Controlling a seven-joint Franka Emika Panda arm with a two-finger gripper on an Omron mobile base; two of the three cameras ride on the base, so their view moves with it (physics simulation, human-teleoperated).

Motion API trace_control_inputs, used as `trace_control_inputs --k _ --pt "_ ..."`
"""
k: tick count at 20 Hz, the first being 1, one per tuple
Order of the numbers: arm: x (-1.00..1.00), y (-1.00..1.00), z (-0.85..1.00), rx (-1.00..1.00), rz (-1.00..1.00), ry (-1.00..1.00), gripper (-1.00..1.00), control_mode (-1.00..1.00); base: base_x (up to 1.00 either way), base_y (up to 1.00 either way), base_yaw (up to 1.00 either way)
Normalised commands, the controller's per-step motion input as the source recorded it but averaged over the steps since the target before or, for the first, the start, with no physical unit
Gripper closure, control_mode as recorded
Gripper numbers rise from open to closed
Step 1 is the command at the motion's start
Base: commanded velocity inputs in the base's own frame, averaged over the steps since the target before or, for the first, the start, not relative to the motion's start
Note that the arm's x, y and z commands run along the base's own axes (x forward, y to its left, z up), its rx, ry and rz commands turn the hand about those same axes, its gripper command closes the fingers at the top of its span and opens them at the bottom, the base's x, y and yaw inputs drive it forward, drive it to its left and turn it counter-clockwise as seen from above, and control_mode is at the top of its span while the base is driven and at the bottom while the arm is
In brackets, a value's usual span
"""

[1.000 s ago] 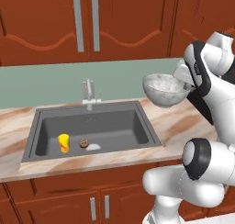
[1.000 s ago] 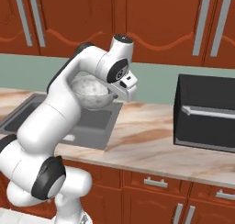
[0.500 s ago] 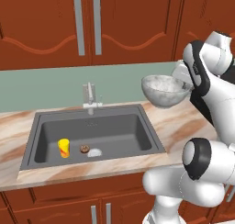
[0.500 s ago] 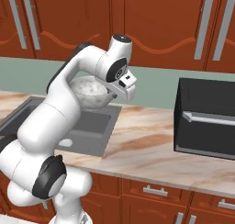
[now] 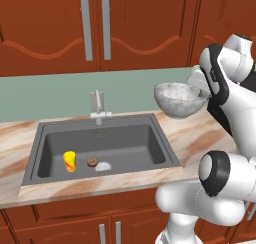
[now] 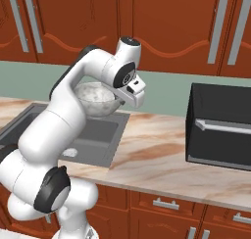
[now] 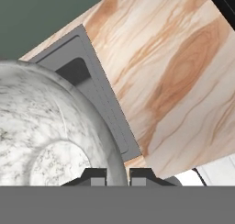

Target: Pick the cup and bowl and place them in the sink. Then turn on the water.

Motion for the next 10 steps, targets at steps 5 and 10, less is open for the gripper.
trace_control_inputs --k 5,10 --pt "0.00 0.14 -0.27 0.00 0.00 -0.03 1.00 -1.00 0.00 0.00 0.00" --pt "0.00 0.52 -0.73 0.00 0.00 -0.07 1.00 -1.00 0.00 0.00 0.00"
